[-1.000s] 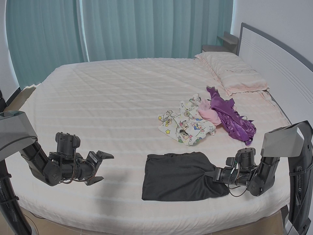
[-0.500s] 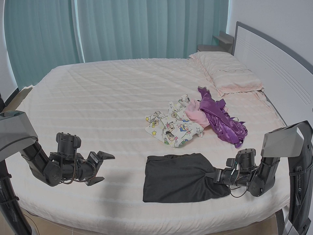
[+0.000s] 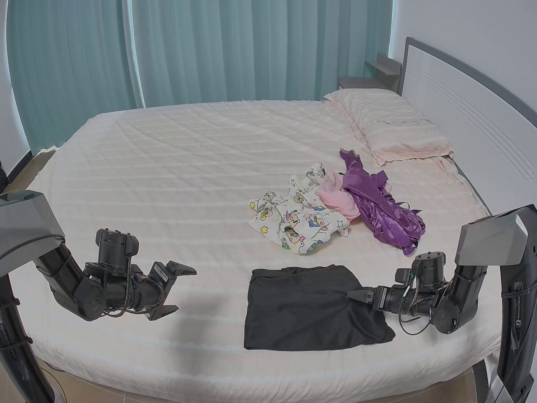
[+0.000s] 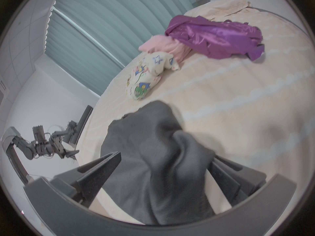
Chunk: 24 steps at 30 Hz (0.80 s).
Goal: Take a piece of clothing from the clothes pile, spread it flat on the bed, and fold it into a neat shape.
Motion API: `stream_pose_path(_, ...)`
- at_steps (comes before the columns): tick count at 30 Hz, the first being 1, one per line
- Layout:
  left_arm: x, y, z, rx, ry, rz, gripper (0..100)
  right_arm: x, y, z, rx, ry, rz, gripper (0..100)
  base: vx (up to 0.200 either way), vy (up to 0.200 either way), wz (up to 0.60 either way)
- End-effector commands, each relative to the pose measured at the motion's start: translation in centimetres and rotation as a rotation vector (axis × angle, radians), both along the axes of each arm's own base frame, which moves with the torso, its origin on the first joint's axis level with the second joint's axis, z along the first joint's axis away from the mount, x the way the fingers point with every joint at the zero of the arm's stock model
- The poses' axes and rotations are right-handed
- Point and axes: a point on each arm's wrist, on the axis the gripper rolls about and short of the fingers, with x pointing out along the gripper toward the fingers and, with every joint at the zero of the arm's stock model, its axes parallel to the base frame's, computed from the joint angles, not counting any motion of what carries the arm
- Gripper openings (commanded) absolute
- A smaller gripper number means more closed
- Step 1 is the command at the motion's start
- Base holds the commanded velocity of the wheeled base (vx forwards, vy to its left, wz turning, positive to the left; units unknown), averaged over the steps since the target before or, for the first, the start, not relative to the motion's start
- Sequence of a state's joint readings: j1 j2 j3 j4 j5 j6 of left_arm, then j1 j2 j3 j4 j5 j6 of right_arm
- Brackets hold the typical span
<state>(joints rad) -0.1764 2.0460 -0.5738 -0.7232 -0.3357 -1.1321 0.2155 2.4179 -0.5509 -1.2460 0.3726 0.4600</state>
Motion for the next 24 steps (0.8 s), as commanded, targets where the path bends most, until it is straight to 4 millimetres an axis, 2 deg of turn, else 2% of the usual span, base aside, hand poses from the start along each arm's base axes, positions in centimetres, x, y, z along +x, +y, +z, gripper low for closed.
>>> stream_pose_path(1,0.0,0.0,0.0,0.000,0.000,0.000,100,1.3,-2.0,1.0,0.013,-0.041,-0.059,100,0.000,0.000,0.00)
stream_pose_path(5,0.0,0.0,0.0,0.000,0.000,0.000,100,2.7,-3.4,0.0,0.021,0.025,-0.100,100,0.000,0.000,0.00)
stream_pose_path(10,0.0,0.0,0.0,0.000,0.000,0.000,100,3.2,-3.4,-0.6,0.038,0.067,-0.113,100,0.000,0.000,0.00)
stream_pose_path(20,0.0,0.0,-0.1,0.004,0.000,0.004,100,4.0,-0.7,0.5,0.150,0.163,-0.160,100,0.000,0.000,0.00)
stream_pose_path(21,0.1,0.0,0.0,0.008,-0.002,0.009,100,4.1,-0.6,0.5,0.147,0.172,-0.173,0,0.000,0.000,0.00)
stream_pose_path(24,0.0,-0.1,-0.1,0.015,-0.001,0.012,100,4.8,-0.6,0.7,0.142,0.171,-0.211,0,0.000,0.000,0.00)
